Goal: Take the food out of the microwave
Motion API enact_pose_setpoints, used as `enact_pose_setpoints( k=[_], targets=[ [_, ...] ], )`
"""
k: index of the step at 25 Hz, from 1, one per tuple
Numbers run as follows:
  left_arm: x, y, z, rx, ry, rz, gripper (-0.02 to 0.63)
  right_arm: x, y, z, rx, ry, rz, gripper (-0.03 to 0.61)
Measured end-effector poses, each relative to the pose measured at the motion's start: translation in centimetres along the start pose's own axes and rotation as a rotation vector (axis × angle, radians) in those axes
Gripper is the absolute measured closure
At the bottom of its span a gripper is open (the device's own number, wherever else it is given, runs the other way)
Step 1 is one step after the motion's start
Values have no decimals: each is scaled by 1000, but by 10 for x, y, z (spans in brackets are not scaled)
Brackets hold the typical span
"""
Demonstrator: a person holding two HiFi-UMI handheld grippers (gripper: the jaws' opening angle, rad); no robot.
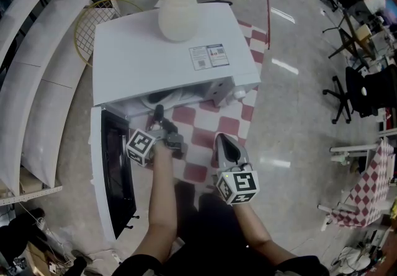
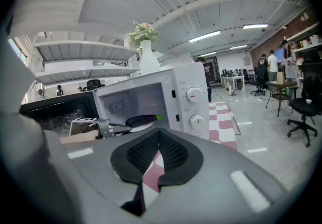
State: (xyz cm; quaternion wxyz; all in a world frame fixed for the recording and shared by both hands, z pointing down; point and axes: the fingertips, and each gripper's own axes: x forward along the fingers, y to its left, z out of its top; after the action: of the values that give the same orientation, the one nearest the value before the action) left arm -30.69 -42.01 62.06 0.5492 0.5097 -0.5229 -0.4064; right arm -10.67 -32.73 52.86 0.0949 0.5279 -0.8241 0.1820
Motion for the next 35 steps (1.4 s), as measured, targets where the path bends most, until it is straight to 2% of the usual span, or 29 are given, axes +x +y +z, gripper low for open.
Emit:
enact_pose_setpoints(
  k=[18,35],
  targets=[
    [-2,2,-2,-70,-1,-29,591,-4,-2,-4,-7,10,-4,578],
    [-18,2,-6,-81,-24,-43,592,-14,-4,-6,-19,21,23,578]
  ],
)
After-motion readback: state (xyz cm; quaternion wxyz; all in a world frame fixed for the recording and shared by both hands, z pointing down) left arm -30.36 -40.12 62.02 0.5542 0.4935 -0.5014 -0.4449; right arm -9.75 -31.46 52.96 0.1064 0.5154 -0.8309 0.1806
